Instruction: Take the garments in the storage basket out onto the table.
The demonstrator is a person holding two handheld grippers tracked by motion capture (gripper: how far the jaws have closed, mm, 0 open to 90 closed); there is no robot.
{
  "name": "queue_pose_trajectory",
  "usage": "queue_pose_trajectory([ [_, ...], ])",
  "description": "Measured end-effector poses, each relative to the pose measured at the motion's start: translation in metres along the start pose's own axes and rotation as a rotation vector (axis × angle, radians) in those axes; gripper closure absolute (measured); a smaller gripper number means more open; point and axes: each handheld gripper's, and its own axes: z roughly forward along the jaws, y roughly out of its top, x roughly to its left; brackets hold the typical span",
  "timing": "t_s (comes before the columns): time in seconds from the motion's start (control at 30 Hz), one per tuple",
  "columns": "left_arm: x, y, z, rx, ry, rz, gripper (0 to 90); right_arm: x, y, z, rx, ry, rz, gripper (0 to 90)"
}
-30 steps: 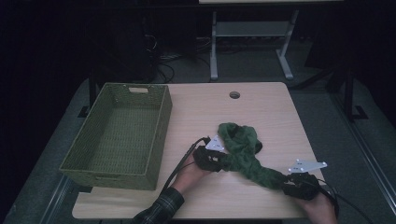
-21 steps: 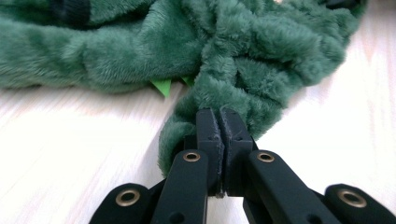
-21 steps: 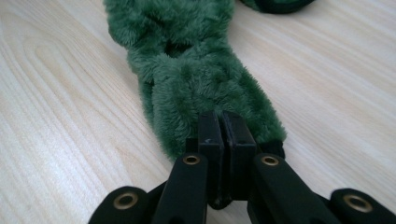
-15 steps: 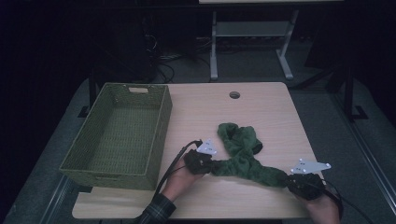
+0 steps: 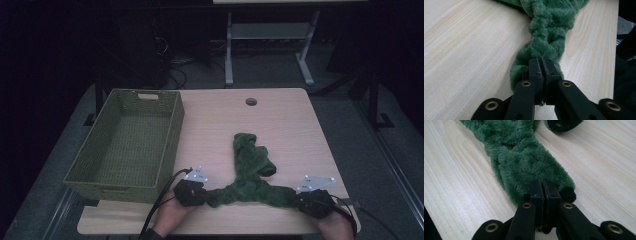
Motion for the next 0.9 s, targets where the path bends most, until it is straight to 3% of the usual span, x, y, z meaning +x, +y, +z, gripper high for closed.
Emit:
queue_pose_trajectory([
  [0.03, 0.000, 0.001, 0.001, -0.005, -0.001, -0.003, 83.3, 0.000, 0.000, 0.000, -0.002, 0.001, 0.001, 86.2],
  [0.07, -0.001, 0.002, 0.000, -0.007, 0.003, 0.000, 75.3, 0.000, 0.001, -0.001, -0.018, 0.010, 0.002, 82.8],
  [0.1, -0.001, 0.003, -0.001, -0.009, 0.002, 0.003, 75.3, 0.000, 0.001, -0.001, -0.018, 0.010, 0.002, 82.8],
  [0.27, -0.004, 0.015, -0.015, -0.031, 0.043, 0.033, 54.0, -0.005, 0.004, -0.016, -0.123, 0.007, 0.027, 68.6],
  [0.4, 0.000, 0.033, -0.023, -0.071, 0.058, 0.040, 50.7, -0.013, 0.014, -0.022, -0.162, 0.007, 0.045, 65.0],
  [0.53, 0.012, 0.060, -0.020, -0.111, 0.063, 0.054, 50.1, -0.020, 0.025, -0.016, -0.175, 0.026, 0.053, 64.2],
  [0.9, 0.050, 0.106, 0.012, -0.112, 0.056, 0.077, 49.2, -0.038, 0.048, 0.019, -0.109, 0.037, 0.083, 62.3],
])
